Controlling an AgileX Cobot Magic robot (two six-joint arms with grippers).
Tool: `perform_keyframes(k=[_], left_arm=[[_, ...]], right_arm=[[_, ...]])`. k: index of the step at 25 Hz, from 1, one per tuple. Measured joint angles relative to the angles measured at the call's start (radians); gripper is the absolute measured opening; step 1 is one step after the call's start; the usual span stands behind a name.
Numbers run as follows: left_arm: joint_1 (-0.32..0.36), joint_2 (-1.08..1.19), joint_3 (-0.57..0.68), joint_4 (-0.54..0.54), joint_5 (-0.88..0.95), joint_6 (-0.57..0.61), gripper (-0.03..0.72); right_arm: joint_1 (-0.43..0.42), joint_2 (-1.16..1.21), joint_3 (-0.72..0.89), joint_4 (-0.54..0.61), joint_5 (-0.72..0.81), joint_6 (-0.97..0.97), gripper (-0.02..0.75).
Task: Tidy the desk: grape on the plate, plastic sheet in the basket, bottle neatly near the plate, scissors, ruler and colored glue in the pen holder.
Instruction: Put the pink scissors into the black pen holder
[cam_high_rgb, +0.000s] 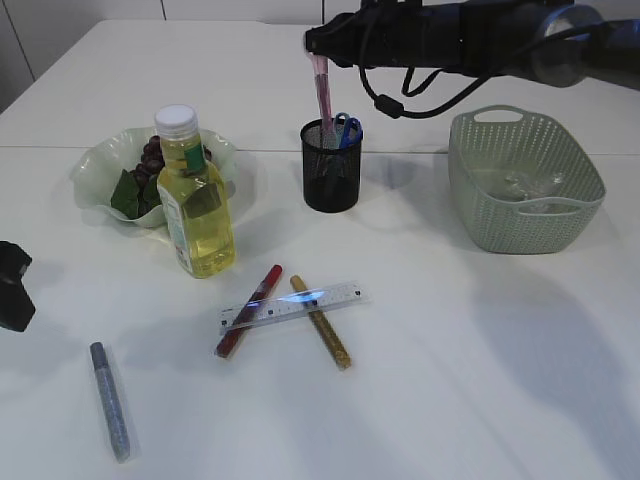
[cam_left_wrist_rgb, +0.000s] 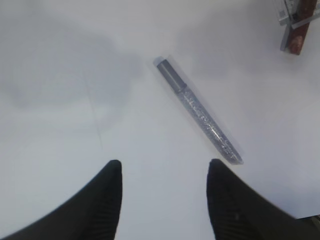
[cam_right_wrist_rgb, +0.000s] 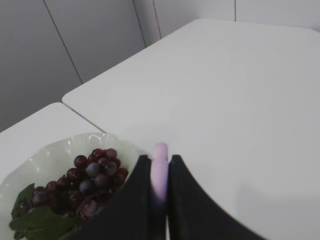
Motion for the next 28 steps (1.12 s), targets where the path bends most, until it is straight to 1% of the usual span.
perform_keyframes(k=[1,4,7,9,11,14,17,19,21,23,24,27,28], left_arm=[[0.0,0.0,0.0,0.001,0.0,0.0,0.394],[0.0,0.0,0.0,0.001,0.0,0.0,0.388],[0.0,0.0,0.0,0.001,0.0,0.0,0.382],[0.0,0.0,0.0,0.001,-0.002,0.0,0.382],[0.0,0.0,0.0,-0.001,-0.002,0.0,0.381],[0.0,0.0,0.0,-0.003,-0.006,0.0,0.38],[0.0,0.0,0.0,-0.009,-0.008,0.0,0.379],[0.0,0.0,0.0,-0.013,-0.008,0.0,0.379],[0.0,0.0,0.0,-0.013,-0.008,0.0,0.379],[0.0,0.0,0.0,-0.017,-0.008,0.0,0.379],[0.0,0.0,0.0,-0.02,-0.003,0.0,0.379],[0.0,0.0,0.0,-0.022,0.003,0.0,0.379],[0.0,0.0,0.0,-0.024,0.005,0.0,0.379]], right_arm=[[0.0,0.008,-0.002,0.033,-0.004,-0.037,0.057],[0.0,0.033,-0.002,0.071,-0.016,-0.087,0.057],[0.0,0.05,-0.002,0.078,-0.032,-0.11,0.06],[0.0,0.055,-0.002,0.079,-0.039,-0.117,0.076],[0.0,0.055,-0.002,0.08,-0.039,-0.118,0.112],[0.0,0.055,-0.002,0.085,-0.028,-0.121,0.236],[0.0,0.055,-0.002,0.085,-0.003,-0.121,0.34],[0.0,0.055,-0.002,0.085,0.006,-0.11,0.368],[0.0,0.051,-0.002,0.069,0.006,-0.039,0.378],[0.0,0.031,-0.002,-0.027,0.006,0.122,0.382],[0.0,0.014,-0.002,-0.125,0.014,0.208,0.384],[0.004,-0.059,-0.002,-0.52,0.095,0.538,0.384],[0.01,-0.089,-0.002,-0.671,0.135,0.67,0.382]])
